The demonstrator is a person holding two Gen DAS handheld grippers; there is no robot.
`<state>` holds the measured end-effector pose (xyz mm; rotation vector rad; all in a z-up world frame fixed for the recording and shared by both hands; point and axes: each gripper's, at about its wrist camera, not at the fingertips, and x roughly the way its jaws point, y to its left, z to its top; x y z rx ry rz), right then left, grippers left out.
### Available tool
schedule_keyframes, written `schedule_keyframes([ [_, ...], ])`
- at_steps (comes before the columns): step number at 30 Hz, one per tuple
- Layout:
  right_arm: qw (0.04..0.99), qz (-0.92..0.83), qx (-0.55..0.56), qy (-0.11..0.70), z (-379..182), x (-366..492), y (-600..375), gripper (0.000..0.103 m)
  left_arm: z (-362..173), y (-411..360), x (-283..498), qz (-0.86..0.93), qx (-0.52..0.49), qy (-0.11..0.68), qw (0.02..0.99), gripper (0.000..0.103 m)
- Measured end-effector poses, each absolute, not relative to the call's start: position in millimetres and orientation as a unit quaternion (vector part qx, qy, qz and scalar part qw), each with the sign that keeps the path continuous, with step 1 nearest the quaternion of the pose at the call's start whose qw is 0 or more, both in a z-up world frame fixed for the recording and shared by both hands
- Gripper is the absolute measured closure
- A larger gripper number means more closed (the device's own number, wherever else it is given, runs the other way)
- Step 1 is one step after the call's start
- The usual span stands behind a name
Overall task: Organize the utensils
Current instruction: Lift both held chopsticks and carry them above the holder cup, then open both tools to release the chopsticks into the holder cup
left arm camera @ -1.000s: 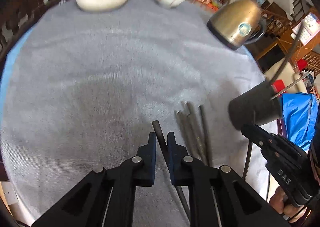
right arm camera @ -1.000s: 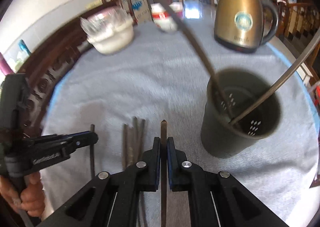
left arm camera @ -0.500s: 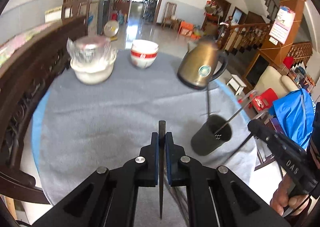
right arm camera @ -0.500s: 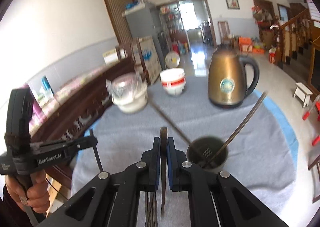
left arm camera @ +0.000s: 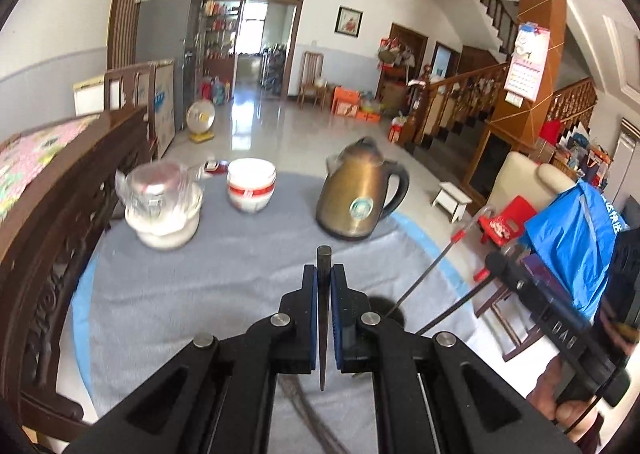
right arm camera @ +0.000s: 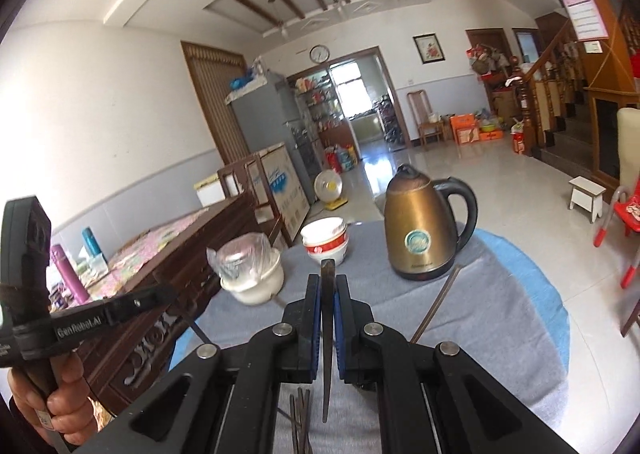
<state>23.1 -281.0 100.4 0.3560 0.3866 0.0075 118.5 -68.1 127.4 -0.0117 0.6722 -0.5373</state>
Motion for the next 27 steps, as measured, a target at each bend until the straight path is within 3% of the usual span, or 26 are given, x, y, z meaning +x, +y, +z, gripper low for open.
schedule_keyframes([
  [7, 0.969, -0.036, 0.202, 0.135, 117, 5, -305, 0.097, 161, -94, 121, -0.274, -0.024, 0.276, 0.921, 0.096],
  [13, 0.971, -0.090, 0.206, 0.087, 122, -5, -318, 0.097, 159, -117, 129, -0.267, -0.045, 0.255, 0.928, 0.096],
  [27, 0.962, -0.111, 0.189, 0.165, 82, 24, -320, 0.097, 88, -146, 139, -0.259, -0.037, 0.309, 0.915, 0.096],
])
